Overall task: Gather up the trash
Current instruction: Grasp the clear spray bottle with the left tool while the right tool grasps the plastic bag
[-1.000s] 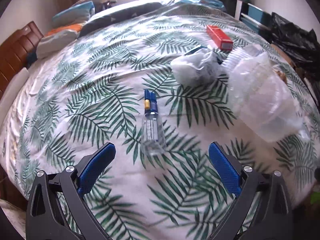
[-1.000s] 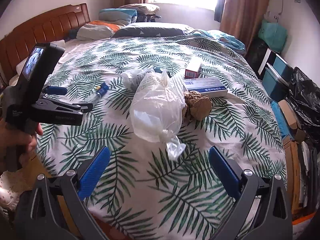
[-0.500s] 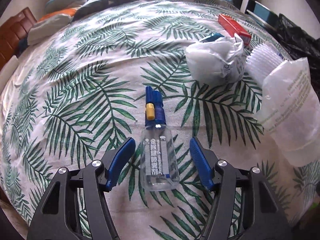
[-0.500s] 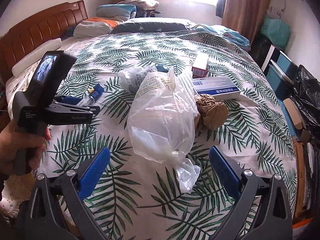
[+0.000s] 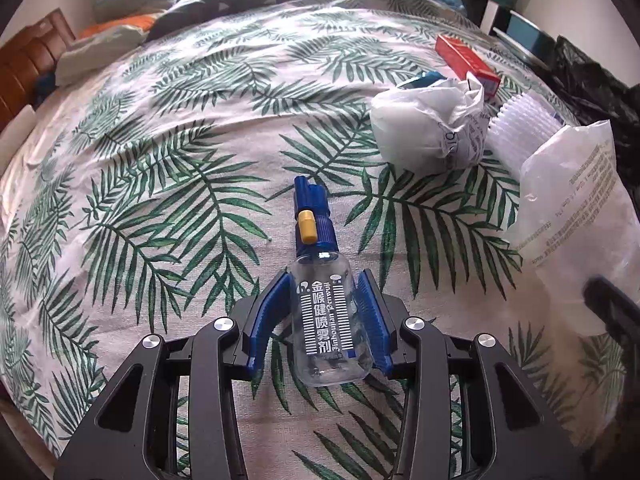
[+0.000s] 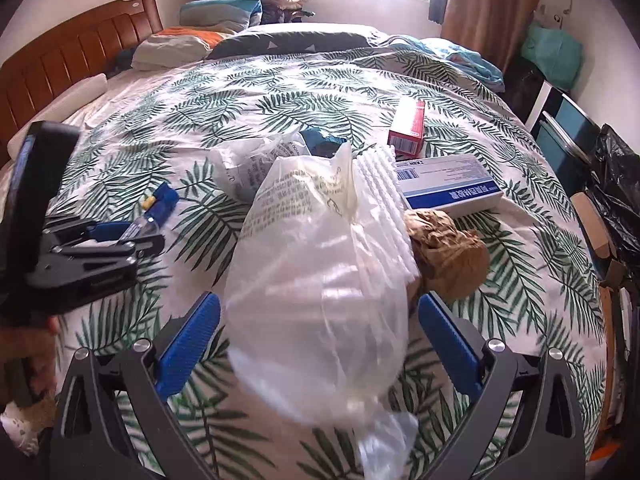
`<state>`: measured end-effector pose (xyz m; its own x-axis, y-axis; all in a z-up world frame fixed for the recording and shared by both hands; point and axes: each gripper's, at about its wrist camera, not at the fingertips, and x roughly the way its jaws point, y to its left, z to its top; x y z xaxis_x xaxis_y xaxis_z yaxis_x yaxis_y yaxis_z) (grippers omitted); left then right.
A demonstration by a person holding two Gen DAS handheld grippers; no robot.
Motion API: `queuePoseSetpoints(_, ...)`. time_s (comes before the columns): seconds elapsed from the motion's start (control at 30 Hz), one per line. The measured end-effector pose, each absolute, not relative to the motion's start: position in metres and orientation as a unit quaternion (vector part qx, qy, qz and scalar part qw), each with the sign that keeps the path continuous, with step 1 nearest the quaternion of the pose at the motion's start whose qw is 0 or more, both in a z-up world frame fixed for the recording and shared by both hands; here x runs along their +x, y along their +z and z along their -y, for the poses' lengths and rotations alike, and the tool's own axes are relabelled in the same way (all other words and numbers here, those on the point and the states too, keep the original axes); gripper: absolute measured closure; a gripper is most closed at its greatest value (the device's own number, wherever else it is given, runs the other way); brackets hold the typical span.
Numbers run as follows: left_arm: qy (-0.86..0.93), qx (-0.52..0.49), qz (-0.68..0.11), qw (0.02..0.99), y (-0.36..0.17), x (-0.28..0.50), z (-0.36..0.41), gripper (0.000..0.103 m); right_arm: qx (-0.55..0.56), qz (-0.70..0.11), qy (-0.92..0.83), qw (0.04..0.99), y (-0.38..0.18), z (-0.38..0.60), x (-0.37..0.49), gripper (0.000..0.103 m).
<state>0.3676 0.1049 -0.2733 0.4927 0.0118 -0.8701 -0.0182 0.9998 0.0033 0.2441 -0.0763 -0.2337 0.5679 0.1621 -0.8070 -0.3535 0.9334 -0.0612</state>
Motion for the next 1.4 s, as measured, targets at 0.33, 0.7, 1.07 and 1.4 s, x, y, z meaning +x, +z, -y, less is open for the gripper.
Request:
queuePoseSetpoints(0.33,0.008,-0.009,-0.498,0.867,-0.273,0.365,-0.107,0.064,-0.1,-0.442,0.16,0.877,-0.242,0.063,0.257,0.026)
queuePoseSetpoints(0.7,0.0,-0.009,-0.486,0.874,-0.266,0.34,-0.1,0.066,-0.081,-0.424,0.194,0.881,-0.222,0.086,0.213,0.028)
queuePoseSetpoints(1.07,-0.024,0.006,-0.499,0.867,-0.268,0.312,-0.077,0.067,-0.079,-0.427,0.194,0.879,-0.222,0.112,0.171,0.029)
queuePoseSetpoints(1.4,-0.011,-0.009,-0.521,0.853,-0.273,0.323,-0.089,0.036,-0.077,-0.431,0.193,0.878,-0.223,0.115,0.162,0.029)
